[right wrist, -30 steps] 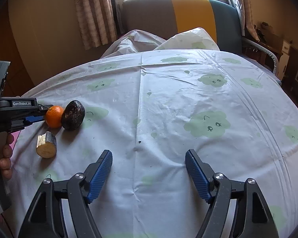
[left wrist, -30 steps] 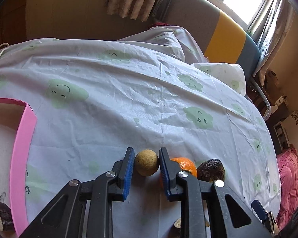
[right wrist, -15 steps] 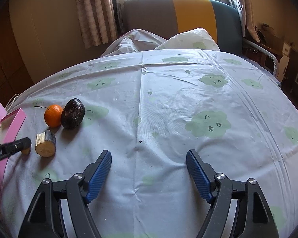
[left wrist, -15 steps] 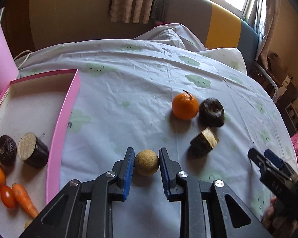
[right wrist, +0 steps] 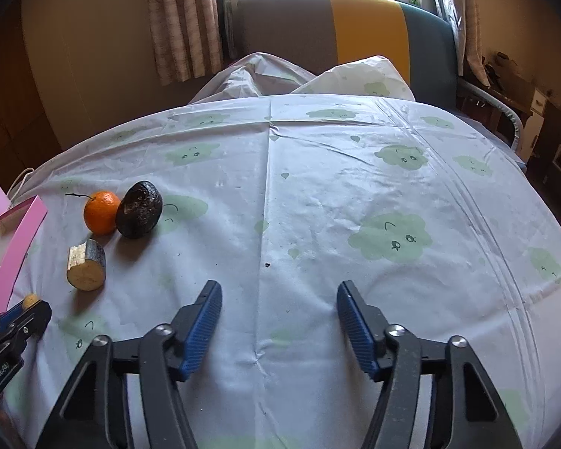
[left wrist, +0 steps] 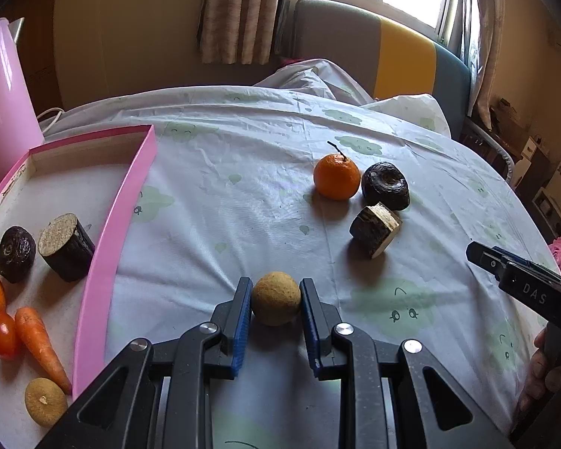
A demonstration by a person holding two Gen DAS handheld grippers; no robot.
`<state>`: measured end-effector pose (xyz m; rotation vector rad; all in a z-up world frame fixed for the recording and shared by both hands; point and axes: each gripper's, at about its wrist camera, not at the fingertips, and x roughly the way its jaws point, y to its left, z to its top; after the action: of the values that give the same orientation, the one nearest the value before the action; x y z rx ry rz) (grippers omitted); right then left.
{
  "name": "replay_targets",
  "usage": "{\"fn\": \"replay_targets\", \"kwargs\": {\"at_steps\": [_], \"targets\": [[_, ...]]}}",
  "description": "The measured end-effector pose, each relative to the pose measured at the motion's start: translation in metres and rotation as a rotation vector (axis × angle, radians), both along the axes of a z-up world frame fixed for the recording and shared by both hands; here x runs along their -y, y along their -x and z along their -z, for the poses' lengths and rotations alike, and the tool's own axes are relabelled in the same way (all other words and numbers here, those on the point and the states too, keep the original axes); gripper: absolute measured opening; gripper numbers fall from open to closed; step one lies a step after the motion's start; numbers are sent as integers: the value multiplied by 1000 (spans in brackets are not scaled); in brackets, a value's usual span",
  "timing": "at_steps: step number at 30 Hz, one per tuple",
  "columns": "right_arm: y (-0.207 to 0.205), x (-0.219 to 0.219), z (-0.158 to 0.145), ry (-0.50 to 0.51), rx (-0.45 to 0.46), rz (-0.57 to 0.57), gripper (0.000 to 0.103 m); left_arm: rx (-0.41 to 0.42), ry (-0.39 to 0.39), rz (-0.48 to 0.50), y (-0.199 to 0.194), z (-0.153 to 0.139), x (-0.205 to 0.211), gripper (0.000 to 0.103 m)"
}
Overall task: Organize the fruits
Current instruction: 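Grasp the dark round fruit with the right tool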
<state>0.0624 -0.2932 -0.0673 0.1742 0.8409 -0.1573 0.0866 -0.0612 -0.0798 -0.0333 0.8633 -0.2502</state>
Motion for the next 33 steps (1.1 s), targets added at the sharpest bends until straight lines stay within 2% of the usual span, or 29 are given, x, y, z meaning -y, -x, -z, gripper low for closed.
{"fn": "replay_targets", "kwargs": {"at_steps": [5, 6, 10, 12, 15, 18, 23, 26, 27, 28, 33], "targets": [[-5, -32, -15, -102, 28, -175, 49, 4, 30, -1, 1, 1, -3, 25], [-8, -40, -17, -114, 29, -210, 53, 3, 35, -1, 1, 1, -3, 25], [-23, -69, -20, -99, 26, -308, 57, 3, 54, -1, 1, 2, -6, 25], [-31, -74, -20, -96, 24, -304, 62, 5, 61, -2, 1, 2, -7, 25], [-45, -68, -22, -125, 28, -255, 62, 8, 65, -3, 2, 2, -7, 25], [-62, -67, -23, -83, 18, -230, 61, 8, 77, -4, 2, 3, -9, 25], [-90, -77, -12, -8, -54, -276, 61, 8, 85, -4, 2, 3, -10, 25], [-101, -81, -5, 21, -63, -288, 60, 8, 86, -4, 2, 3, -10, 25], [-103, -81, -5, 29, -54, -287, 51, 8, 87, -4, 2, 3, -10, 25], [-104, -80, -4, 37, -57, -283, 46, 7, 88, -4, 2, 3, -10, 25], [-98, -73, -7, 40, -61, -284, 46, 10, 79, -4, 3, 3, -9, 25]]}}
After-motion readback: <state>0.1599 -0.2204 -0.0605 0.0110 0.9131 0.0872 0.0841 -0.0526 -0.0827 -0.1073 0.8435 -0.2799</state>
